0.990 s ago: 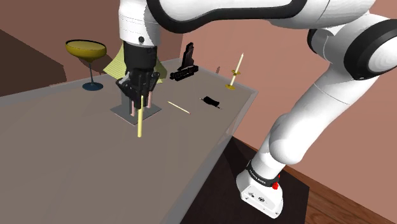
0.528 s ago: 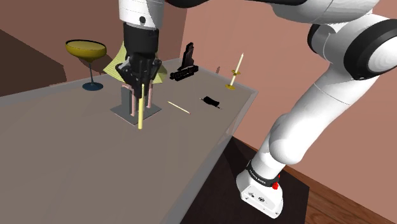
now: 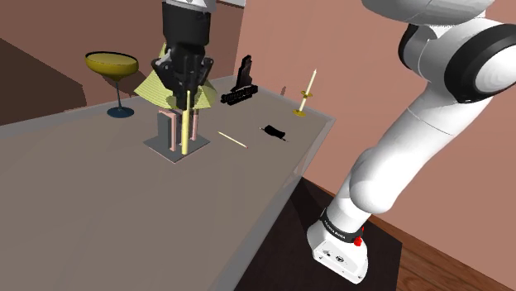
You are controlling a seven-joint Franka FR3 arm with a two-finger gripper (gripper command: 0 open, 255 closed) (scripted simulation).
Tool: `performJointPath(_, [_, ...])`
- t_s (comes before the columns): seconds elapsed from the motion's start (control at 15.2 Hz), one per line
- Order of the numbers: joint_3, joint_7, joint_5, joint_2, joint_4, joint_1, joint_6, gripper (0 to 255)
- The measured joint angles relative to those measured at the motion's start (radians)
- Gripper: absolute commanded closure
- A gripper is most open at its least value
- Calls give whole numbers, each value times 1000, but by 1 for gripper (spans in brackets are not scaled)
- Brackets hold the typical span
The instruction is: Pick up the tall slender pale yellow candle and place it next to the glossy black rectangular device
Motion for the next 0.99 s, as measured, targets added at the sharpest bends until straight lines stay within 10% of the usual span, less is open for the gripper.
performJointPath(0.99, [-285,-405,29,-278,-252,-106,-38,255])
